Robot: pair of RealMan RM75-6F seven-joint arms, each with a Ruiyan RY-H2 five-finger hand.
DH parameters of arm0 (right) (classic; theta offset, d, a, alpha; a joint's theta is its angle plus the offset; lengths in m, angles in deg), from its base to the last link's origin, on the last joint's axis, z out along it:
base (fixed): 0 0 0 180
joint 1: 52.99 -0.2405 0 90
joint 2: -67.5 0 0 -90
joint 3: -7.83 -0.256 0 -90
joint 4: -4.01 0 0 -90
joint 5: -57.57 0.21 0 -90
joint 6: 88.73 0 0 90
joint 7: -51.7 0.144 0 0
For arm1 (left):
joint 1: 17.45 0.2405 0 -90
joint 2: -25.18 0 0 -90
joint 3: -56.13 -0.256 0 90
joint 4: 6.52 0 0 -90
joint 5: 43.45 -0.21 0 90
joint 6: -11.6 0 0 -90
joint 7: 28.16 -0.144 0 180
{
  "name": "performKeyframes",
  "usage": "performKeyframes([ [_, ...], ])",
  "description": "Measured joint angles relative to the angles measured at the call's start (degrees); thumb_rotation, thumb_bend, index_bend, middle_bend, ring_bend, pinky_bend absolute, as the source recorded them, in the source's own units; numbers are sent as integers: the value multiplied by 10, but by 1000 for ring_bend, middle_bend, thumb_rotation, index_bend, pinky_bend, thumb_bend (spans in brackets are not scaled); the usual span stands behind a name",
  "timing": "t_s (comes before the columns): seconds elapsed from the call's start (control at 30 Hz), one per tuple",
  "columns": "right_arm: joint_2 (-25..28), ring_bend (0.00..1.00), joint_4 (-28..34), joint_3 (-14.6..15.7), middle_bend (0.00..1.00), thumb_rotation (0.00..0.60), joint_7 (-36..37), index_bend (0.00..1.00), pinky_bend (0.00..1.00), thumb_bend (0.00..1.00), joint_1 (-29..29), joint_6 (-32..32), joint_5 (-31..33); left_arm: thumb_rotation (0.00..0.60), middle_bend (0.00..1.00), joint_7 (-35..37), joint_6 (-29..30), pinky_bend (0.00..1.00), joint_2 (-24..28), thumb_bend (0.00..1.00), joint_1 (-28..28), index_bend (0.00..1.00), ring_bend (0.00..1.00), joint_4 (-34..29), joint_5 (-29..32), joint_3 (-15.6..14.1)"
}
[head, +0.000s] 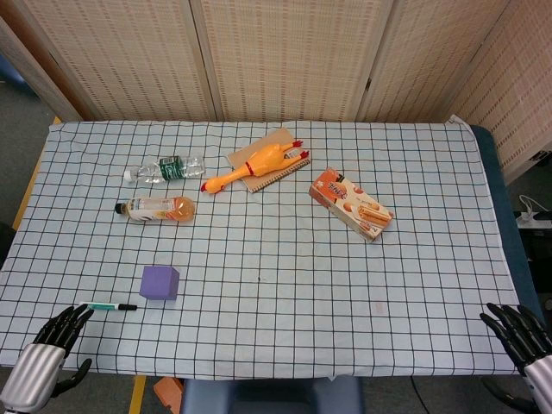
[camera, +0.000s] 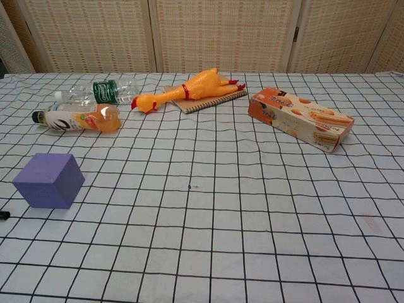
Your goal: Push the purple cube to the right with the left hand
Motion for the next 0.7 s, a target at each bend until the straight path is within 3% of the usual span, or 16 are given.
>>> performKeyframes([
  [0.13,0,0,0,0,0,600,-1,0,0,95,-1,-2,0,600,0,-2,-1,156,-1,363,0,0,0,0,-1,-1],
  [0.2,-1,0,2,-1,0,600,-4,0,0,96,-2,-7,3,600,9,-7,-1,218,-6,364,-1,7,28,3,-2,2],
  [0.27,-2,0,4,-2,0,600,-8,0,0,95,-3,-12,6,600,53,-20,1,375,-21,364,-3,40,131,13,-3,9],
  [0.33,-4,0,8,-3,0,600,-15,0,0,96,-4,-19,10,600,154,-37,2,614,-44,364,-5,104,297,35,0,20],
  [0.43,-6,0,14,-5,0,600,-28,0,0,95,-6,-27,15,600,276,-59,1,811,-81,363,-11,203,496,84,5,37],
  [0.57,-11,0,22,-8,0,600,-49,0,0,96,-4,-30,21,600,332,-69,-10,882,-132,363,-26,267,608,168,13,53],
  [0.7,-17,0,31,-11,0,600,-78,0,0,96,2,-29,22,600,332,-74,-37,896,-185,364,-45,269,629,246,27,65],
])
